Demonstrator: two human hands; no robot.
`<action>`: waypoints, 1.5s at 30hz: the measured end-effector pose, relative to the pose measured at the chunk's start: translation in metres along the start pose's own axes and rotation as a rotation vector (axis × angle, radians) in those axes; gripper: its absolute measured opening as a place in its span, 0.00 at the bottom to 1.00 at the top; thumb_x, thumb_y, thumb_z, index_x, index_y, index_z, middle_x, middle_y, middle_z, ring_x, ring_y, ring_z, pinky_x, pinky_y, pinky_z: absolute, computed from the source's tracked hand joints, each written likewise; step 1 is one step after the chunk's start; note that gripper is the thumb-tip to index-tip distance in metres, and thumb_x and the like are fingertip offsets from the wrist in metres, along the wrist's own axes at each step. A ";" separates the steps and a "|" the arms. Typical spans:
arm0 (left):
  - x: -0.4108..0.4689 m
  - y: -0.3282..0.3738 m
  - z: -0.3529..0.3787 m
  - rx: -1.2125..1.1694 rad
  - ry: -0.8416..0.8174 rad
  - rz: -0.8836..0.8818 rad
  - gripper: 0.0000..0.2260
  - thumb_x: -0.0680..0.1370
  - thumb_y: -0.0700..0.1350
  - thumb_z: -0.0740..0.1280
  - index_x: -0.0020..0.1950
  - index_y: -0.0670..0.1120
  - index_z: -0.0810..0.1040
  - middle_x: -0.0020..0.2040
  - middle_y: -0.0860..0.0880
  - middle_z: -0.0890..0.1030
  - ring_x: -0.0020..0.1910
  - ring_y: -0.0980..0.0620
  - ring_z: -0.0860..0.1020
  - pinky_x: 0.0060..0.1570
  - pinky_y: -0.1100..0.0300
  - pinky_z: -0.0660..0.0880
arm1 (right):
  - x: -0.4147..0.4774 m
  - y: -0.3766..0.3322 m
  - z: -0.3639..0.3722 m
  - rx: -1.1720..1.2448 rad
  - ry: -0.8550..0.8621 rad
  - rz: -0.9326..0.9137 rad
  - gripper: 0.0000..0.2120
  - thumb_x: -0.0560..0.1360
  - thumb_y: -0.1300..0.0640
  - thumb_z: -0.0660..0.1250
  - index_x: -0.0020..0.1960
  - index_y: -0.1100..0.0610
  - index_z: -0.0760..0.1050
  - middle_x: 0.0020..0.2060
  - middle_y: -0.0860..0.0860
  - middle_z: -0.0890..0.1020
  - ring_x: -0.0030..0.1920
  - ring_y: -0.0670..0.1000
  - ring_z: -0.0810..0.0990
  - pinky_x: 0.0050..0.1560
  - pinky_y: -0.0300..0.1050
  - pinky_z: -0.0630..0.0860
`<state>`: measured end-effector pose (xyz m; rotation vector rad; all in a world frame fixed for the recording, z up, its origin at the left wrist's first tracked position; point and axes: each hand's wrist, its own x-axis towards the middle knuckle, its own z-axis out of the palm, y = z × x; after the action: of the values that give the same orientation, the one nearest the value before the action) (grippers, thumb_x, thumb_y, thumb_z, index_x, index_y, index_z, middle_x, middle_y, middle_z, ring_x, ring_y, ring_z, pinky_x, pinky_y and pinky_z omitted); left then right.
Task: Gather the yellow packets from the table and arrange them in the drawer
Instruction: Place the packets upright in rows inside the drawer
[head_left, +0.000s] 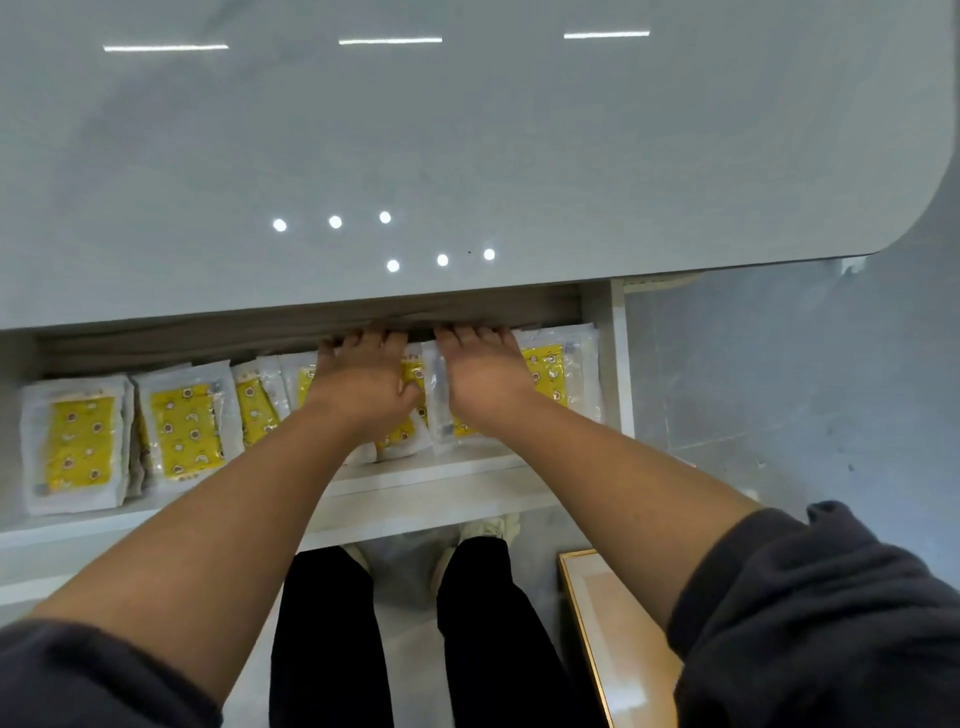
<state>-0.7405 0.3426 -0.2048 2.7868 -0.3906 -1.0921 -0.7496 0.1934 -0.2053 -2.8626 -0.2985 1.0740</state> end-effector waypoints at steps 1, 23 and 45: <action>0.000 -0.002 -0.001 -0.006 0.026 0.004 0.27 0.77 0.57 0.60 0.74 0.50 0.59 0.73 0.46 0.63 0.71 0.43 0.62 0.71 0.42 0.58 | 0.000 0.000 -0.001 -0.001 -0.001 -0.002 0.31 0.76 0.57 0.60 0.77 0.55 0.55 0.73 0.54 0.65 0.72 0.56 0.63 0.75 0.58 0.53; -0.011 -0.038 0.003 0.000 -0.006 0.022 0.31 0.75 0.59 0.62 0.75 0.50 0.58 0.73 0.46 0.64 0.71 0.43 0.63 0.70 0.43 0.60 | -0.008 -0.044 0.011 -0.013 0.061 0.109 0.36 0.73 0.57 0.63 0.77 0.56 0.51 0.73 0.55 0.62 0.77 0.57 0.53 0.72 0.70 0.38; -0.016 -0.061 -0.005 0.018 -0.038 0.029 0.31 0.77 0.59 0.59 0.77 0.50 0.53 0.76 0.47 0.59 0.74 0.43 0.59 0.74 0.41 0.52 | 0.002 -0.008 -0.026 0.144 -0.202 0.017 0.32 0.76 0.62 0.59 0.77 0.50 0.54 0.75 0.51 0.63 0.74 0.54 0.60 0.76 0.55 0.51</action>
<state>-0.7366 0.4052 -0.2033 2.7708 -0.4450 -1.1417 -0.7316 0.2016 -0.1859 -2.6398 -0.1990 1.3330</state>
